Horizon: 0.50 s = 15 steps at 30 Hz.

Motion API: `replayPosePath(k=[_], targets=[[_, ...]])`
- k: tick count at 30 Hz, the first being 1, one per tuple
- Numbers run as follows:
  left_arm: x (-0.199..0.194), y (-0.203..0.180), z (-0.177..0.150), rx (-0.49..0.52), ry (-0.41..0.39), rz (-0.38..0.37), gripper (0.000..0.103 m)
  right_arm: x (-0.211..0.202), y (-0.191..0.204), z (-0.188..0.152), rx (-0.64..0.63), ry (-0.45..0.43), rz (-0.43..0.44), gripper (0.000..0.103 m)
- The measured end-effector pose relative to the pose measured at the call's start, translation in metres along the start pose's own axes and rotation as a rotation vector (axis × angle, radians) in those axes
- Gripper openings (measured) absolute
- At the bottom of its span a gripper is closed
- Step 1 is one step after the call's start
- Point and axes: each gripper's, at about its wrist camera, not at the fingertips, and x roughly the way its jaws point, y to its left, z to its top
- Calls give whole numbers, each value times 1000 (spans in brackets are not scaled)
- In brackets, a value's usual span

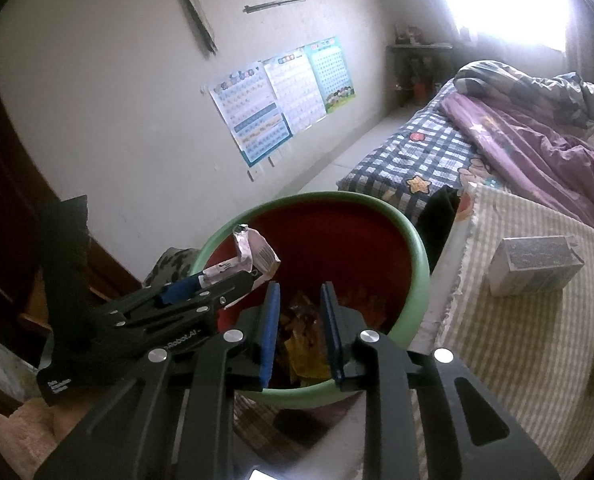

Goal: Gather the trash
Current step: 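Open both grippers over the red bucket to drop the paper and bag, then grasp the dark snack wrapper with the left gripper while the right gripper grasps the white Pocky box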

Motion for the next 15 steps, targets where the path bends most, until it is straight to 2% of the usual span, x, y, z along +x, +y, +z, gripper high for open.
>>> replayPosePath(k=[1,4,7,15], targets=[[0,0,-1,2,1,4,49,-2,-1,-1,6,-5,-1,22],[1,-2,-3,8,-2,14,64,-8,-5,-4,22,-13,-3,23],[1,-6,-6,13,-4,20,66,-16,-11,-6,36,-23,-15,32],[-5,-35,-10,33,-31,6,67,-46,-48,-27,116,-40,-68,36]])
